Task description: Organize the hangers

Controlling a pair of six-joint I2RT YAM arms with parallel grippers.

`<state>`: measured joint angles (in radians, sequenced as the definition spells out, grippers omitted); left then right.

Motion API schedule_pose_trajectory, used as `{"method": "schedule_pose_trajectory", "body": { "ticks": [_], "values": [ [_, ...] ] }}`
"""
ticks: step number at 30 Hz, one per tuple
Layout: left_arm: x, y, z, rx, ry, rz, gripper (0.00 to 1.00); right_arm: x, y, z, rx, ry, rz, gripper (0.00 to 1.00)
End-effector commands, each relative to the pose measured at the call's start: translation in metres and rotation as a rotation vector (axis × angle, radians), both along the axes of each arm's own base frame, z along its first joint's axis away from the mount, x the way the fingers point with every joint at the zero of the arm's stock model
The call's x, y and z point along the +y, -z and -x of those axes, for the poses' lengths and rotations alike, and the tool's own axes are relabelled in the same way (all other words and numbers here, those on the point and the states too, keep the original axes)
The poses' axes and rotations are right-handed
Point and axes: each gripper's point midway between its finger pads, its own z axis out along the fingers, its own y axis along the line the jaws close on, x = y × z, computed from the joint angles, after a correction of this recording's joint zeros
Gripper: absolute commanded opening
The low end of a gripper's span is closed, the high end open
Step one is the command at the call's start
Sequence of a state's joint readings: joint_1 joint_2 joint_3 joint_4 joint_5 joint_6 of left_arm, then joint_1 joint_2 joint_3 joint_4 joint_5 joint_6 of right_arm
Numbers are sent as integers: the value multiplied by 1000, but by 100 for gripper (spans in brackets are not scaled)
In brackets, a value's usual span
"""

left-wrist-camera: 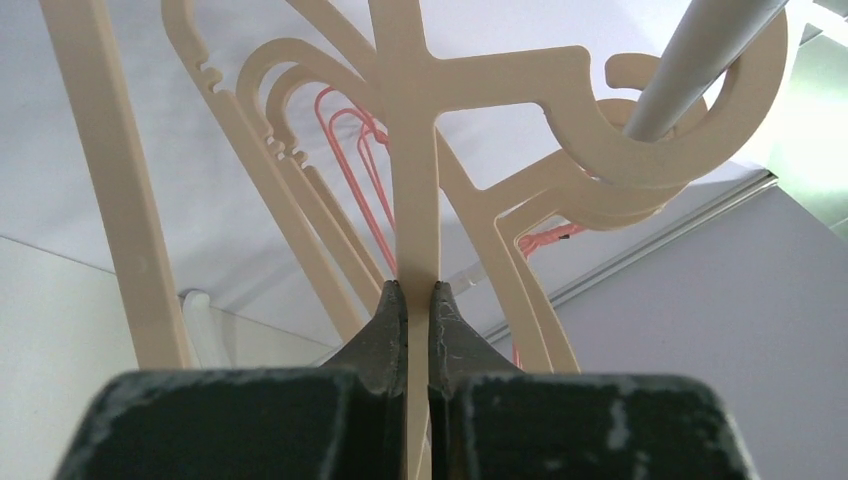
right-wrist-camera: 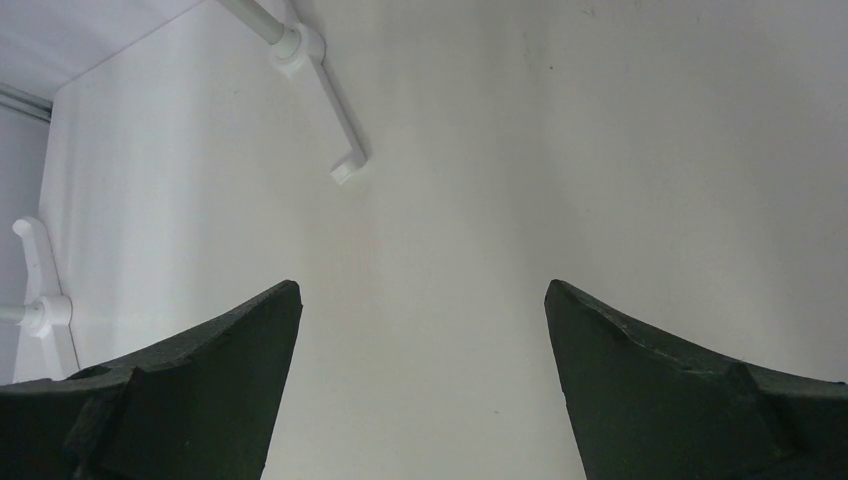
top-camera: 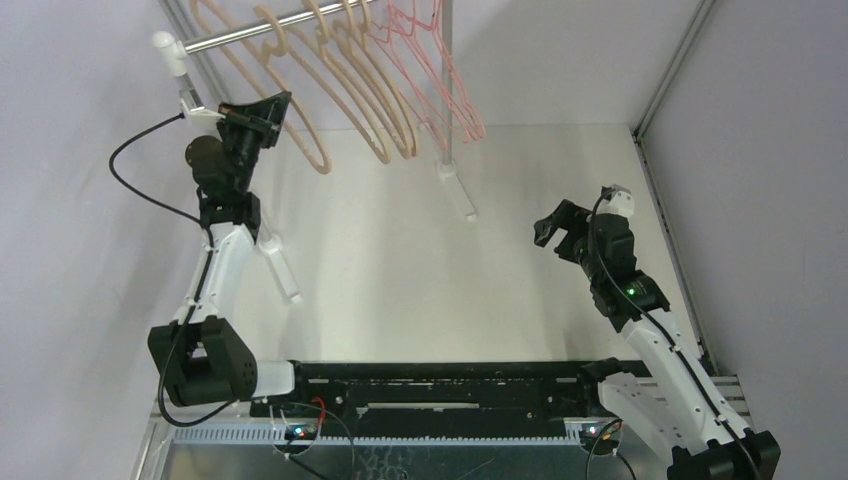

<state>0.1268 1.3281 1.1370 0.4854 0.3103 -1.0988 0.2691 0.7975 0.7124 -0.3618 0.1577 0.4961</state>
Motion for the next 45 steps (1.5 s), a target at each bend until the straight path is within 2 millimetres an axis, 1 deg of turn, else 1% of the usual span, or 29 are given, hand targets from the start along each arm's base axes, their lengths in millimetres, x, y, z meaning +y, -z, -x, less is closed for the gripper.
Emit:
{"method": "schedule_pose_trajectory", "body": {
  "ticks": [1, 2, 5, 6, 7, 8, 10, 13, 15, 19, 20, 24, 25, 26, 29, 31, 34, 36, 40, 42, 45],
  "values": [
    [8, 7, -4, 14, -40, -43, 7, 0, -24, -4, -67, 3, 1, 100],
    [8, 10, -5, 29, -44, -65, 16, 0, -23, -4, -64, 3, -1, 100],
    [8, 12, -4, 48, -50, -129, 38, 1, -21, -5, -59, 4, 2, 100],
    [7, 12, -3, 53, -48, -153, 60, 1, -21, -5, -58, 4, 3, 100],
    [6, 11, -1, 54, -44, -175, 79, 1, -21, -4, -58, 5, 3, 100],
    [5, 9, 1, 48, -37, -197, 89, 0, -21, -4, -59, 6, 4, 100],
    [1, 9, 7, 38, -23, -230, 99, 0, -22, -4, -62, 6, 8, 100],
    [0, 15, 18, 46, -27, -281, 100, 0, -22, -3, -61, 4, 12, 100],
    [-1, 24, 26, 59, -27, -308, 99, 1, -20, -3, -61, -1, 15, 100],
    [-14, 57, 47, 86, -19, -385, 100, 6, -17, -3, -64, -24, 22, 100],
    [-17, 69, 50, 100, -25, -432, 100, 7, -17, -4, -64, -30, 22, 100],
    [-26, 135, 59, 252, -64, -558, 100, 17, -12, -5, -59, -68, 27, 100],
    [-31, 151, 61, 280, -59, -573, 99, 19, -11, -5, -57, -79, 32, 100],
    [-40, 167, 65, 303, -39, -587, 99, 23, -10, -6, -60, -91, 36, 100],
    [-60, 206, 72, 354, 3, -634, 99, 34, -10, -7, -78, -126, 53, 100],
    [-66, 226, 76, 383, 20, -647, 99, 36, -9, -9, -84, -124, 74, 100],
    [-71, 249, 82, 414, 41, -642, 99, 36, -4, -14, -76, -120, 97, 100],
    [-76, 265, 89, 428, 64, -694, 100, 35, 4, -18, -53, -115, 114, 100],
    [-79, 294, 99, 464, 62, -770, 99, 41, 28, -28, -1, -113, 128, 100],
    [-77, 300, 99, 478, 56, -772, 99, 46, 36, -32, 13, -121, 134, 100],
    [-81, 300, 98, 465, 75, -781, 99, 50, 44, -35, 23, -116, 166, 100]
  ]
}}
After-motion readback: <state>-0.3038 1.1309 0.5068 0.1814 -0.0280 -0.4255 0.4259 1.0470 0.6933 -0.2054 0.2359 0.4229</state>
